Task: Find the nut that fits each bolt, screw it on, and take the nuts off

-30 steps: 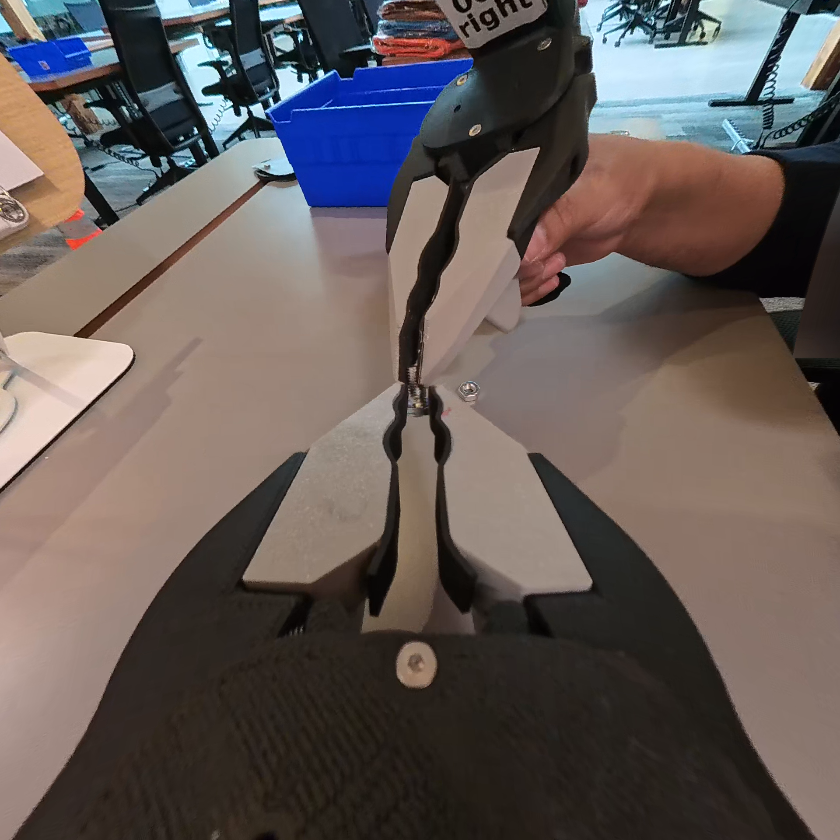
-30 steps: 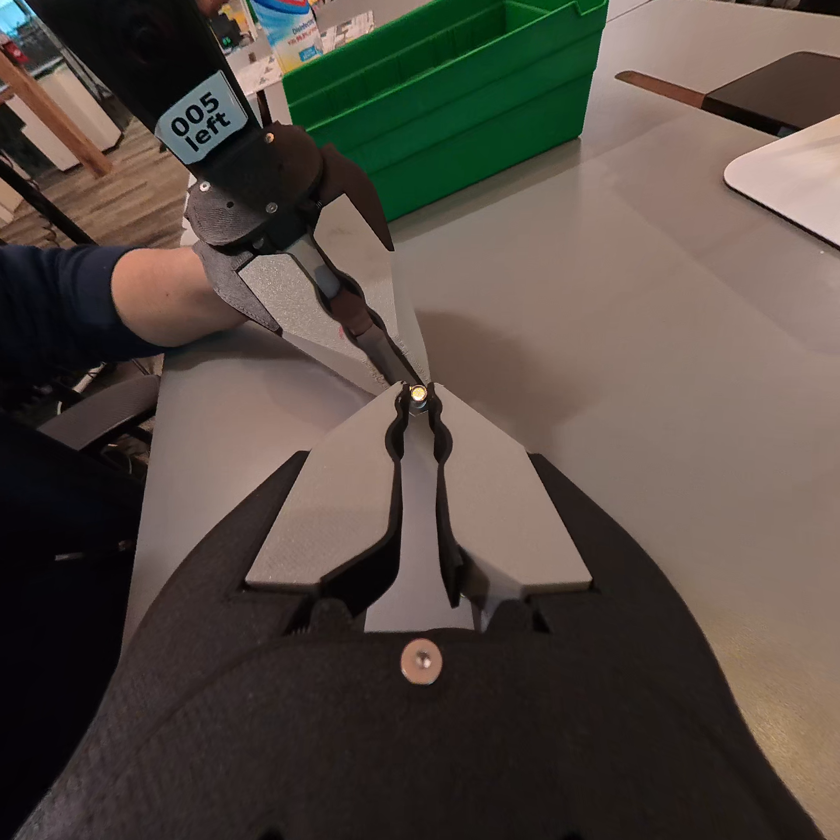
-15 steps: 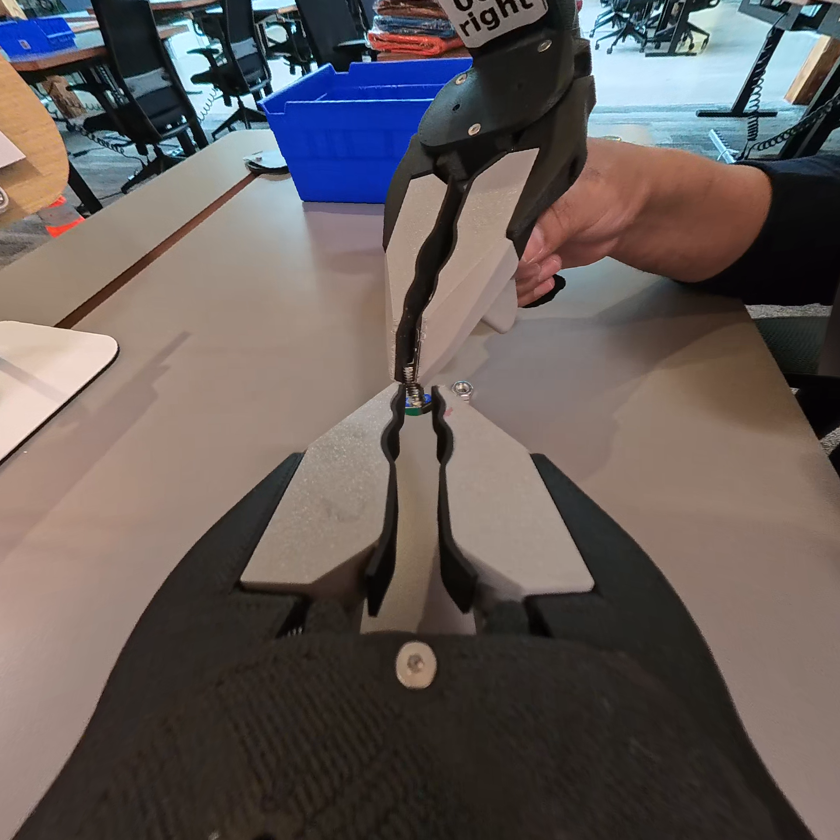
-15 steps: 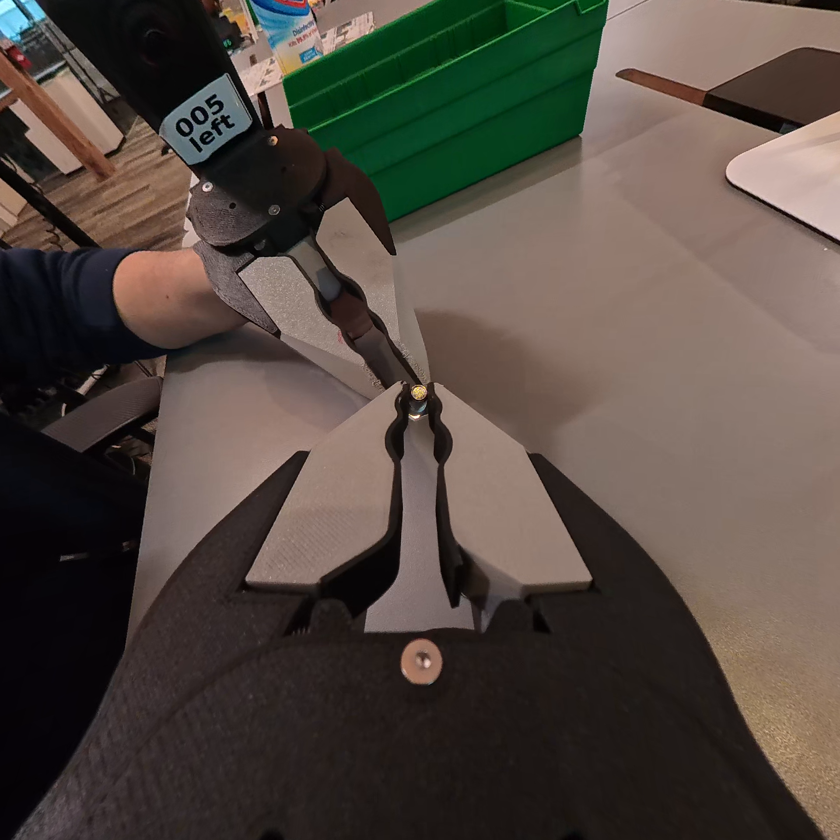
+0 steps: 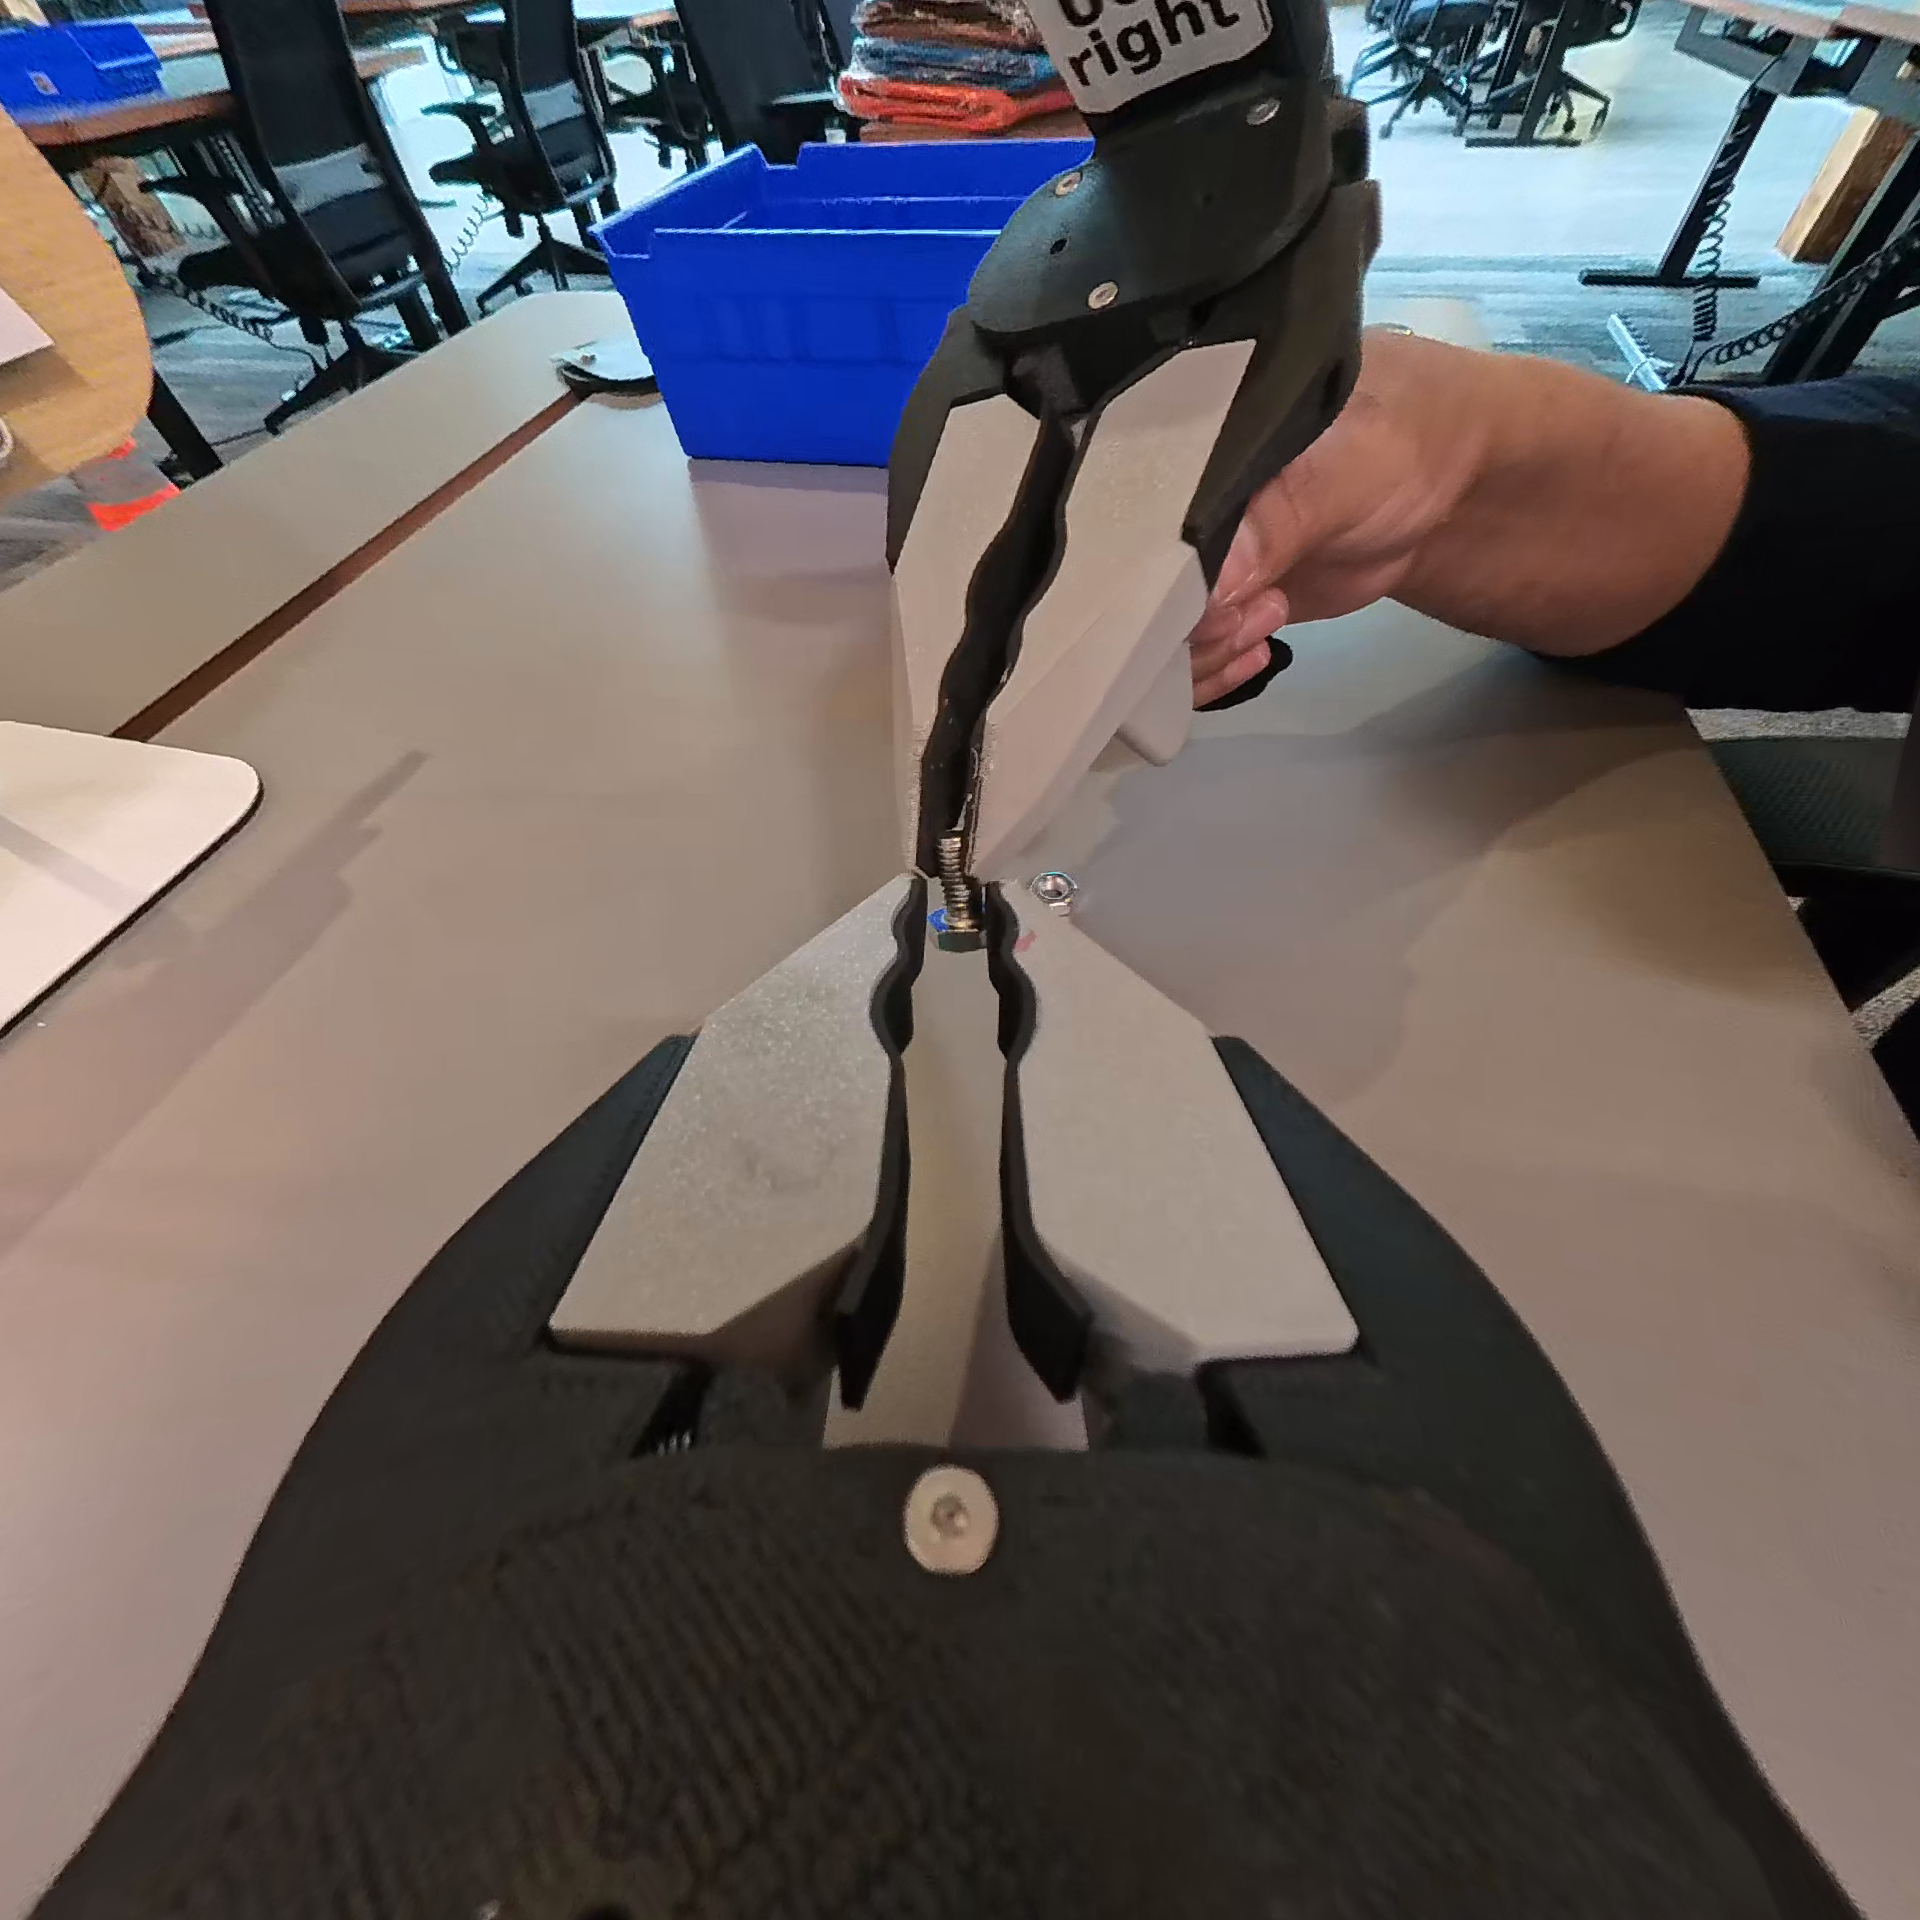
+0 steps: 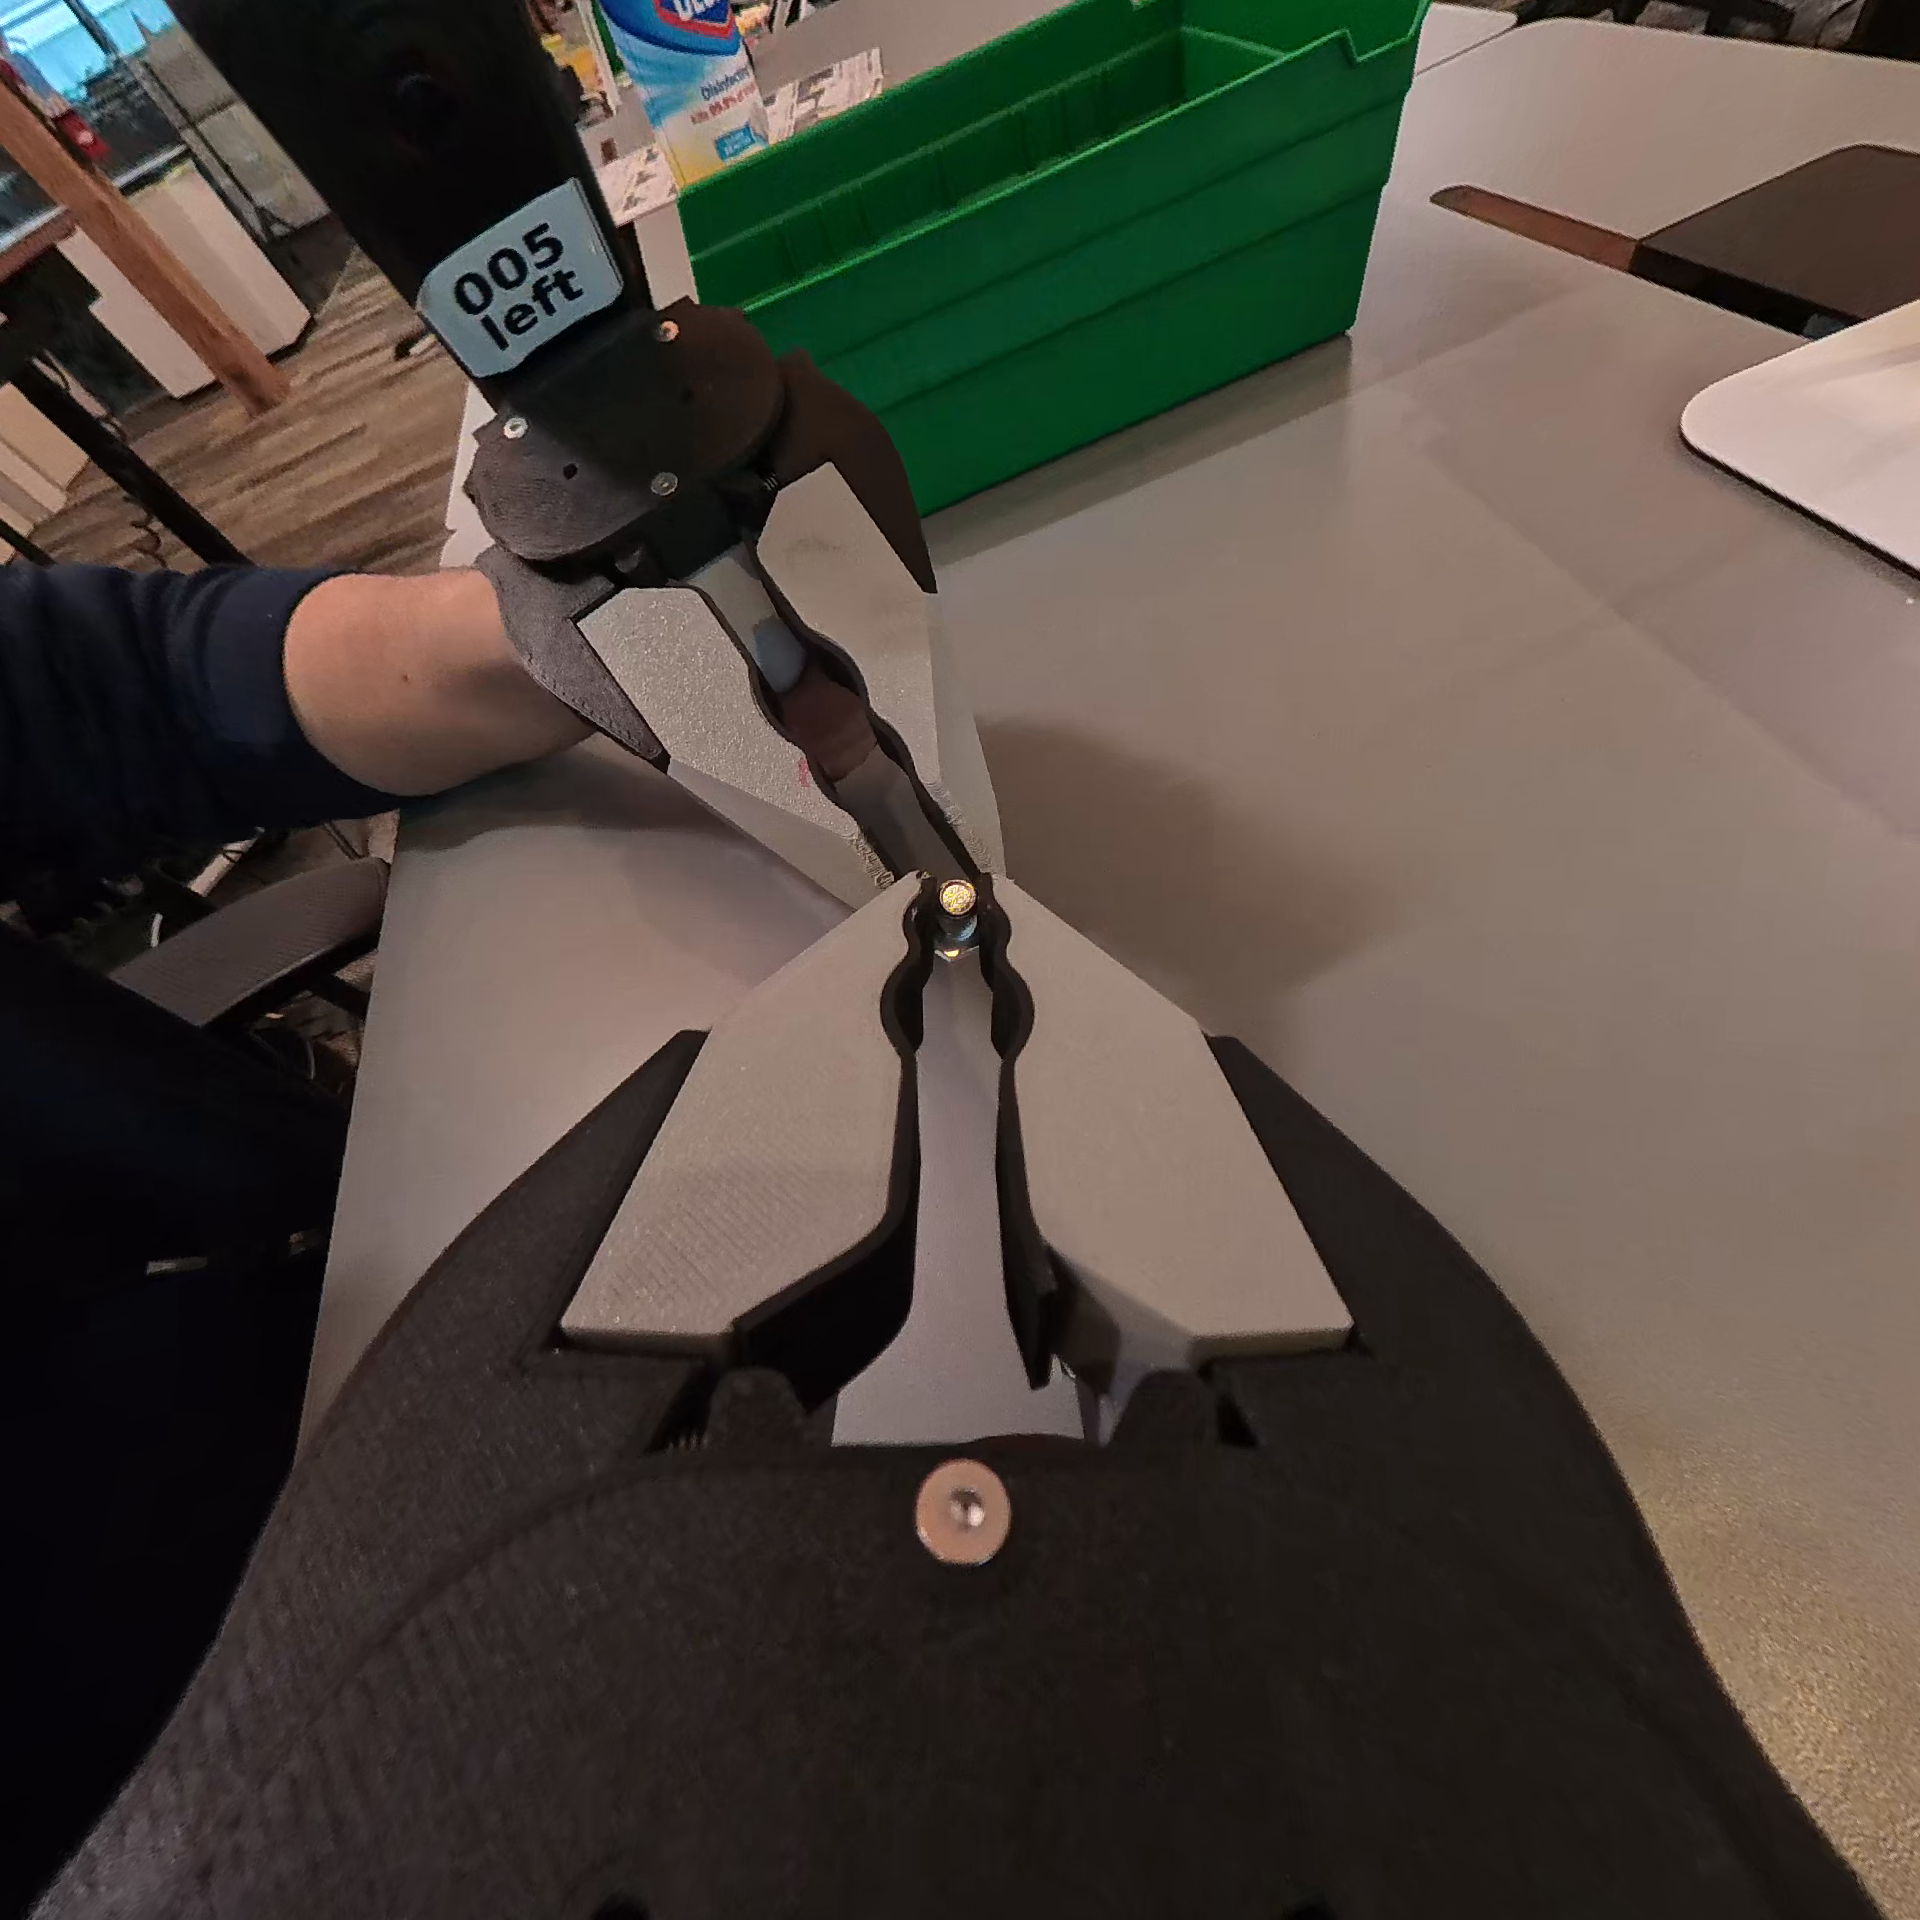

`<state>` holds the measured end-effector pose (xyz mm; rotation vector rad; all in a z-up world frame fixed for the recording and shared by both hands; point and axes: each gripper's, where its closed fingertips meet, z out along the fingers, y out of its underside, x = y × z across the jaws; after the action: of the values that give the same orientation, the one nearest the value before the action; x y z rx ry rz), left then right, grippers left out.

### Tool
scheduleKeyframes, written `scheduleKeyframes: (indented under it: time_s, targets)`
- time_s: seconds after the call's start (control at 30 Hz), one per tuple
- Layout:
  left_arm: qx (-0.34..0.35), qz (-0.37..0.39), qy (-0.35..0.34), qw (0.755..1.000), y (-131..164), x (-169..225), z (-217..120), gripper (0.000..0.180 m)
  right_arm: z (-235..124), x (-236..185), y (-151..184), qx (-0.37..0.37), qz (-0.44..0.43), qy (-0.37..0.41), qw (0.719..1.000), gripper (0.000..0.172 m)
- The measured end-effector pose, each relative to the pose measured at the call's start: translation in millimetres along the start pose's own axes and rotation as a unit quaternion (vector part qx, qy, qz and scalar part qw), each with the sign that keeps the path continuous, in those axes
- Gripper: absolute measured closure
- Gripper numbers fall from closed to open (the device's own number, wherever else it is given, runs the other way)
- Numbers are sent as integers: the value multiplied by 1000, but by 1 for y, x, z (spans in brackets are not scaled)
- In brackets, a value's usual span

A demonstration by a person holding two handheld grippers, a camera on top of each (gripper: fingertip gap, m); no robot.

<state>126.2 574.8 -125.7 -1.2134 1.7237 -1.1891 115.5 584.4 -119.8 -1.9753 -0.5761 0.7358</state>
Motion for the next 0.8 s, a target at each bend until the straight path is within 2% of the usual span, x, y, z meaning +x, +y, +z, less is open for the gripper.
scheduleKeyframes:
  time_s: [0.37,0.57,0.7,0.8]
  targets:
    - [19,-52,39,998,-3,5,-3,172,-1,-6,-4,5,-45,5,999,167]
    - [14,-35,37,999,-3,6,-4,174,-2,-7,-4,8,-46,-3,999,167]
    - [35,-54,58,996,-11,9,-6,175,-6,-11,-10,23,-42,-18,999,167]
    - [38,-67,74,994,-9,12,-5,175,-6,-7,-8,14,-52,-3,999,157]
